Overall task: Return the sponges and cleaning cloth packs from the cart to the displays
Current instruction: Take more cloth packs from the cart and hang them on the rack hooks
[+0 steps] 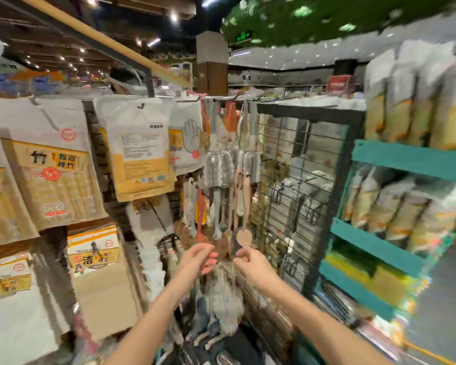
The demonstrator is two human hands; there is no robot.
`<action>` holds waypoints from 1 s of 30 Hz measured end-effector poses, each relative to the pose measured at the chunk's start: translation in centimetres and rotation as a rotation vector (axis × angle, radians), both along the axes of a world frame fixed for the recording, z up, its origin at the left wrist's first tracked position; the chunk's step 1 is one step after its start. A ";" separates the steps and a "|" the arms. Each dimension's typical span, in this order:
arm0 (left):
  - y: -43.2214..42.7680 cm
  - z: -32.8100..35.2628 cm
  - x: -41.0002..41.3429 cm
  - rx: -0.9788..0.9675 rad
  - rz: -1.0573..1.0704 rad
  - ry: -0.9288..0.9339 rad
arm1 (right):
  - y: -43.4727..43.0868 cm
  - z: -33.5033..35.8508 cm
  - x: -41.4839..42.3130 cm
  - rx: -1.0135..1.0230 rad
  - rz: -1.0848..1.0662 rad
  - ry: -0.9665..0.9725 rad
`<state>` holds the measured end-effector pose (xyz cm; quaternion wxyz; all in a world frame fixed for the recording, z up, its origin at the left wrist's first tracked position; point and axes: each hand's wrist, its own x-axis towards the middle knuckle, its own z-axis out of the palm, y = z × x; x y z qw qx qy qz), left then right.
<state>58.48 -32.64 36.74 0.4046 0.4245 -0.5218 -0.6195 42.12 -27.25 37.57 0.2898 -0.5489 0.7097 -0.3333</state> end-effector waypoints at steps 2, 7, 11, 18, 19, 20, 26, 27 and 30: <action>1.7 0.5 -4.9 -0.001 -0.065 -0.008 | 3.1 -0.5 -4.7 0.004 -0.103 0.001; 8.7 1.0 -16.3 -0.024 -0.299 -0.055 | 14.0 -1.0 -15.5 -0.001 -0.299 0.015; 16.0 0.6 -24.5 -0.039 -0.500 -0.063 | 22.6 -1.7 -22.7 0.023 -0.429 0.023; 28.3 -1.9 -37.3 -0.044 -0.677 -0.110 | 36.7 -4.2 -31.3 0.086 -0.602 0.058; 29.3 -2.4 -38.5 -0.037 -0.699 -0.118 | 38.1 -4.5 -31.9 0.101 -0.620 0.052; 30.7 -3.0 -40.2 -0.034 -0.726 -0.132 | 39.8 -5.0 -33.0 0.112 -0.647 0.034; 35.9 -7.4 -46.4 0.023 -0.839 -0.229 | 45.6 -8.2 -37.1 0.161 -0.753 -0.035; 36.2 -8.3 -47.0 0.041 -0.852 -0.238 | 46.0 -8.8 -37.6 0.169 -0.752 -0.046; 36.5 -11.3 -49.4 0.070 -0.885 -0.283 | 46.5 -10.7 -39.3 0.196 -0.768 -0.062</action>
